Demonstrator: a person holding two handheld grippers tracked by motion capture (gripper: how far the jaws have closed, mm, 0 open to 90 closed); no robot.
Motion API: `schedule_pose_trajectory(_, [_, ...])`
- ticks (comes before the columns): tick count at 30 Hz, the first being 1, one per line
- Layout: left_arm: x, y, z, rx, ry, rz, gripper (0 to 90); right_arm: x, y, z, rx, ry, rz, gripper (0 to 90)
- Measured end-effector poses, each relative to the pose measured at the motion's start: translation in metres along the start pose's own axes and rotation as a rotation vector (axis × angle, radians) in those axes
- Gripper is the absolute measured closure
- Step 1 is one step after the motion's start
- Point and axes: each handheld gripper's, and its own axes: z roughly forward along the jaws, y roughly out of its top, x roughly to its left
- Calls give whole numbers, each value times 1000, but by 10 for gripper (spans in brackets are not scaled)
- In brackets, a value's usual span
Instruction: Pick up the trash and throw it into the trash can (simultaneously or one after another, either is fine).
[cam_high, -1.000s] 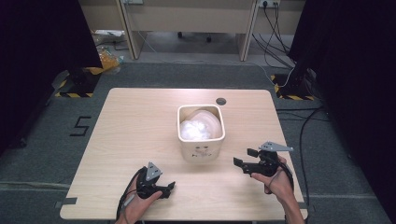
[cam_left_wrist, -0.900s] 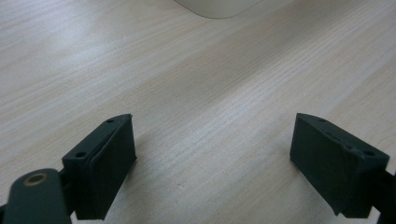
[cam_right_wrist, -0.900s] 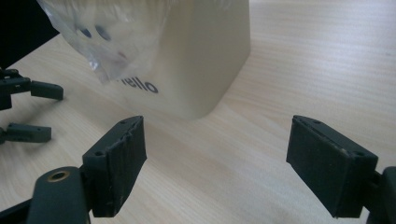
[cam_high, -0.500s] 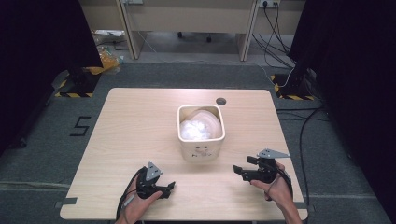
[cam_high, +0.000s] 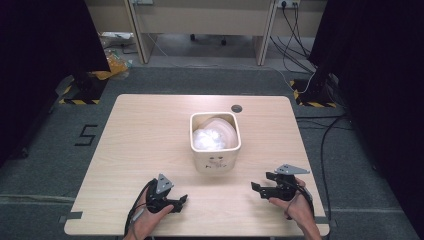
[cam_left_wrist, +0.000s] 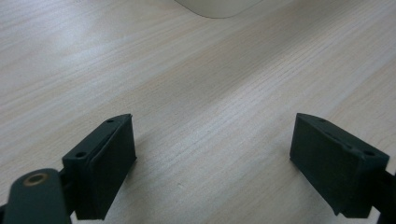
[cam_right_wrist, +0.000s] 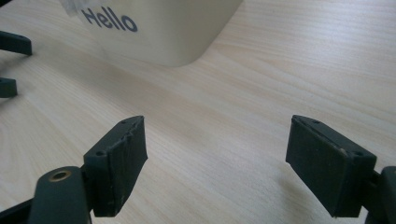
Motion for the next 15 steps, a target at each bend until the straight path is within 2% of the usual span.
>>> schedule_pose_trajectory(7, [0,0,0,0,0,0,133,-1,-8,0,23,-23,-5,208])
schedule_pose_trajectory(15, [0,0,0,0,0,0,133,0,-16,3,48,-52,-42,208])
